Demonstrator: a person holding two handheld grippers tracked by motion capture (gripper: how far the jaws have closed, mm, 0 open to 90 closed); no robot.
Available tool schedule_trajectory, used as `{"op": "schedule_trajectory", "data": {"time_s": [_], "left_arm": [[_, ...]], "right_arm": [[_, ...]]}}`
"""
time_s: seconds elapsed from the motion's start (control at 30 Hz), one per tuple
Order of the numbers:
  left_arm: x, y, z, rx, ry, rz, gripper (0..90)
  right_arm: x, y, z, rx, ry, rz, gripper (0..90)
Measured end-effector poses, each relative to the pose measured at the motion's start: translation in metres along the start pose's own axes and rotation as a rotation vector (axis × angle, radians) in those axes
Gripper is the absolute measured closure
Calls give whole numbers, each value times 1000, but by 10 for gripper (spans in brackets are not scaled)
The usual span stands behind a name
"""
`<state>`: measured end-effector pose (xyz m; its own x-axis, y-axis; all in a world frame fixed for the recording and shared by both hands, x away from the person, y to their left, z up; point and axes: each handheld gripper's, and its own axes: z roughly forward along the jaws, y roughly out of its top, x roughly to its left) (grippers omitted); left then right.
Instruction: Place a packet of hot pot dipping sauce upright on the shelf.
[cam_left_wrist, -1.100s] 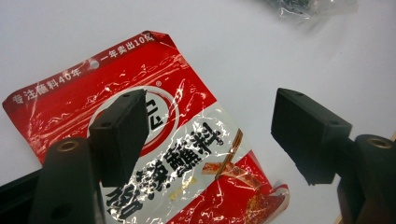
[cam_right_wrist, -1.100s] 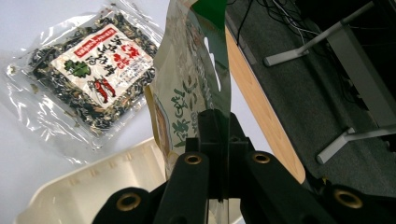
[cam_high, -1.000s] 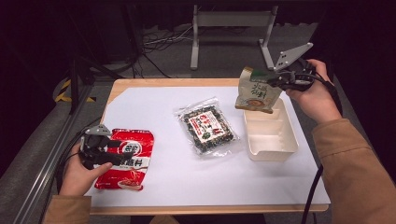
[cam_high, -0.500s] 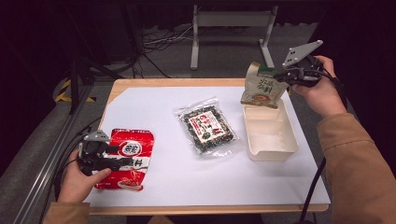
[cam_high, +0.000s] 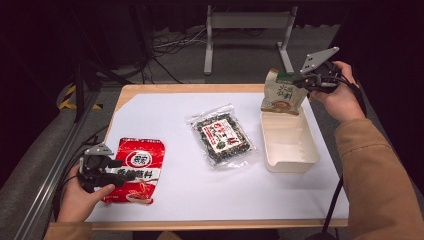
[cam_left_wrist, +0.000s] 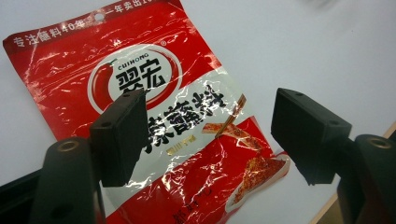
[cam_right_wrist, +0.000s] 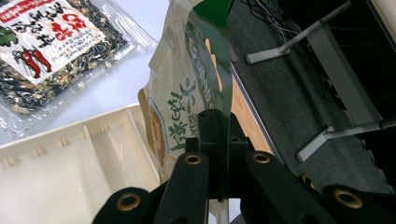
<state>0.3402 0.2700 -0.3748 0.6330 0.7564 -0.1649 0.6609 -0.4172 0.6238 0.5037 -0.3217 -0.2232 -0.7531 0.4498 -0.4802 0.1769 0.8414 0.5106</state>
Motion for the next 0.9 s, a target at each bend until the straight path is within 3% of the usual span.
{"op": "schedule_trajectory", "data": {"time_s": [0.53,0.9], "left_arm": [[0,0,2,5,3,0,276],[0,1,2,5,-2,-1,276]], "right_arm": [[-2,-17,17,5,-7,53,895],[4,-14,24,9,12,36,895]]}}
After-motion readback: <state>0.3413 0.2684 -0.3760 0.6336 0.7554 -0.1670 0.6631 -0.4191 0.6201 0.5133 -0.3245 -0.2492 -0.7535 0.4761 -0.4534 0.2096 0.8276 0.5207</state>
